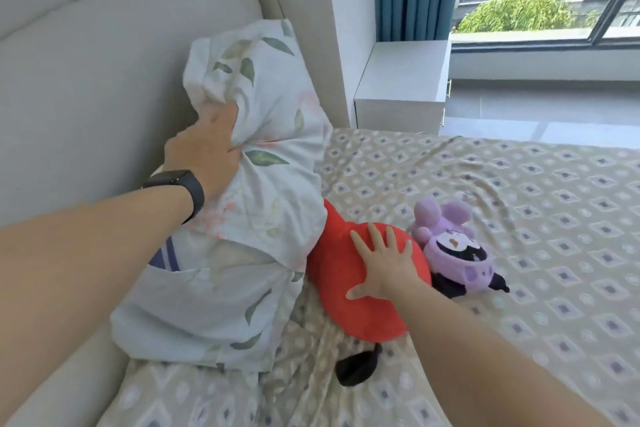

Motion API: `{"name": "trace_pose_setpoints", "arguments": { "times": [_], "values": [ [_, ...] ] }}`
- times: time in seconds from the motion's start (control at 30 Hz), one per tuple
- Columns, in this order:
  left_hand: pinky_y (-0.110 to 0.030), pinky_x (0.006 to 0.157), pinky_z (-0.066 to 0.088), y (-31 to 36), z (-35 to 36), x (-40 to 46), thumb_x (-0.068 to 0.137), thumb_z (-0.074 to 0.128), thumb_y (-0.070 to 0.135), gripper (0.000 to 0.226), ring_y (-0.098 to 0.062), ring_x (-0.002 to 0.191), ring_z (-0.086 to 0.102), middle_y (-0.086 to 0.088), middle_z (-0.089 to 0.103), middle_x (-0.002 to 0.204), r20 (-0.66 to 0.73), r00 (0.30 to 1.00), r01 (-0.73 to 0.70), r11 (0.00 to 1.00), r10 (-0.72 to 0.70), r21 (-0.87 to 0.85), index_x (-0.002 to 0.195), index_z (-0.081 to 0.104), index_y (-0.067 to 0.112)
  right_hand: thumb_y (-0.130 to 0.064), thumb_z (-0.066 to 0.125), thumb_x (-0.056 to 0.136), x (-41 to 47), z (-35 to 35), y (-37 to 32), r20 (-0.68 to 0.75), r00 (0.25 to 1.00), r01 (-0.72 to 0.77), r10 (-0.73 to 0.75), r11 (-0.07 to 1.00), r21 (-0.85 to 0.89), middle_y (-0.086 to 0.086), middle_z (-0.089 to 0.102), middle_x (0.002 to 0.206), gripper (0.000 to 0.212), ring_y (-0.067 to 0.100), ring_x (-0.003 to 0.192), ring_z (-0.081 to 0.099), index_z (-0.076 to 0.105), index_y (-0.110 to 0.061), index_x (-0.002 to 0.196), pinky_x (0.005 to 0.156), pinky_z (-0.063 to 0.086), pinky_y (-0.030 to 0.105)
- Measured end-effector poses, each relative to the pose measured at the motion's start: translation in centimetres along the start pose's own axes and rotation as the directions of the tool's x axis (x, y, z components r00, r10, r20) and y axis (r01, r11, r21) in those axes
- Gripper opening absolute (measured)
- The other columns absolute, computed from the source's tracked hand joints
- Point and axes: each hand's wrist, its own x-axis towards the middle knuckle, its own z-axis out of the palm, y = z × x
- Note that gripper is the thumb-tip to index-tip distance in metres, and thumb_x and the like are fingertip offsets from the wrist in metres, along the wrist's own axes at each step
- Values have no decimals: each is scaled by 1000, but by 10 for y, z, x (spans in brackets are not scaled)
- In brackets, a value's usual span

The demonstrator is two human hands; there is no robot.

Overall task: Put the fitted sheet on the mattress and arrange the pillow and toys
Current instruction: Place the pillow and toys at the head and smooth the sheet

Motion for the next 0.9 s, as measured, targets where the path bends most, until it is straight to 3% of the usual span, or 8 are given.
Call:
{"name": "trace_pose_setpoints", "arguments": {
  "times": [0.07,0.13,0.23,0.43,0.53,0.7,0.83,0.9],
  "values": [
    [-43,70,44,-4,21,29,96,53,28,42,-38,87,55,-5,48,128,-32,999,-19,998,21,66,134,34,23,-90,38,75,30,15,-9,-147,989,-15,18,1000,20,2,9,167,96,35,153,2,16,-43,156,113,1,71],
    [-43,68,43,-6,42,49,96,52,32,48,-34,81,51,-7,50,122,-31,999,-31,992,35,119,139,31,25,-83,25,86,44,31,-10,-306,948,-83,92,996,42,1,40,153,75,34,149,22,47,-39,142,114,3,69],
    [-44,70,46,-12,91,79,96,52,27,49,-39,89,57,-9,52,123,12,999,-54,987,52,151,140,30,27,-68,41,87,71,78,2,-396,907,-147,143,989,21,5,60,127,60,39,132,43,66,-27,124,113,13,70],
    [-44,69,46,-41,183,135,96,49,31,47,-41,88,59,-14,54,115,86,996,-39,992,29,117,138,28,25,-55,57,79,125,113,28,-583,798,-146,152,988,58,8,64,109,45,38,109,56,71,-23,108,101,35,58],
    [-45,68,42,-42,210,142,97,53,39,63,-42,92,59,-20,52,117,62,997,-47,981,36,191,147,22,18,-53,58,80,128,118,32,-637,760,-127,132,990,53,6,64,104,40,36,106,57,70,-23,104,97,38,54],
    [-43,75,52,-30,270,109,97,51,50,91,-41,102,63,-22,23,157,263,952,-197,969,153,149,157,-7,15,-53,57,81,133,113,32,-667,732,-159,141,987,33,5,63,92,34,35,94,56,68,-21,89,85,39,51],
    [-47,86,51,-30,268,108,96,53,49,96,-43,108,60,-24,22,157,300,948,-123,991,102,50,156,-15,19,-51,55,84,137,114,34,-649,750,-179,128,984,-13,6,61,84,33,35,84,56,65,-19,79,79,39,48],
    [-50,99,45,-23,248,97,95,57,42,96,-44,125,48,-20,15,159,180,974,-156,984,138,90,155,-16,26,-51,51,84,133,106,31,-559,815,-203,152,979,-29,7,63,81,38,34,83,57,67,-18,78,77,39,47]
  ]
}}
